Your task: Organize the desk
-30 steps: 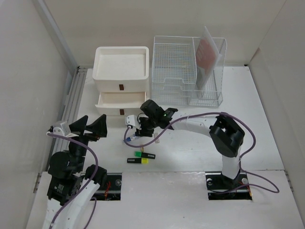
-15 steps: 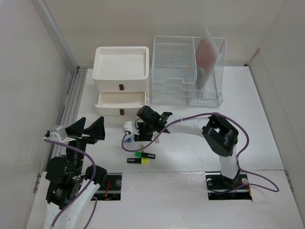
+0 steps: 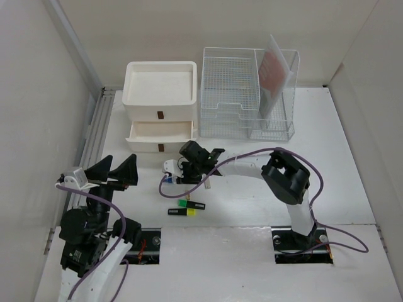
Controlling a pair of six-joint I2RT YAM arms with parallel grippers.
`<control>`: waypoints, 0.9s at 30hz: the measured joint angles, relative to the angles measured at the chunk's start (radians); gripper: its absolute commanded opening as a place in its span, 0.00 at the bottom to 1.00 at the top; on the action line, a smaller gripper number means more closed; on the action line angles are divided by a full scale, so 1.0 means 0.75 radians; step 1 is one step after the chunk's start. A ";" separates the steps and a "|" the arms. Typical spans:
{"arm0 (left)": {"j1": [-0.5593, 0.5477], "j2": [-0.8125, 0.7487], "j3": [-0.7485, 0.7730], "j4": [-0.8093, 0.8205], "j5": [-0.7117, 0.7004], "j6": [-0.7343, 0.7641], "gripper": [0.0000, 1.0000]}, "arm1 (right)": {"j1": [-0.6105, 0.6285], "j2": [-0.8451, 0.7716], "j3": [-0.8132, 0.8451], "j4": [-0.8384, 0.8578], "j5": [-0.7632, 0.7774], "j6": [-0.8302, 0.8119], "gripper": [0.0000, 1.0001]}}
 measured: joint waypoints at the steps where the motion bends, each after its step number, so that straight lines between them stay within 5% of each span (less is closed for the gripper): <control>1: 0.000 0.000 0.000 -0.001 -0.001 0.001 1.00 | 0.000 0.002 0.001 0.001 0.004 0.002 0.26; 6: 0.000 -0.001 0.000 -0.001 -0.001 0.000 1.00 | 0.000 0.006 0.010 -0.002 0.008 0.013 0.07; 27: 0.000 -0.008 -0.007 -0.003 -0.001 -0.002 1.00 | 0.017 -0.342 0.242 -0.061 0.097 -0.002 0.05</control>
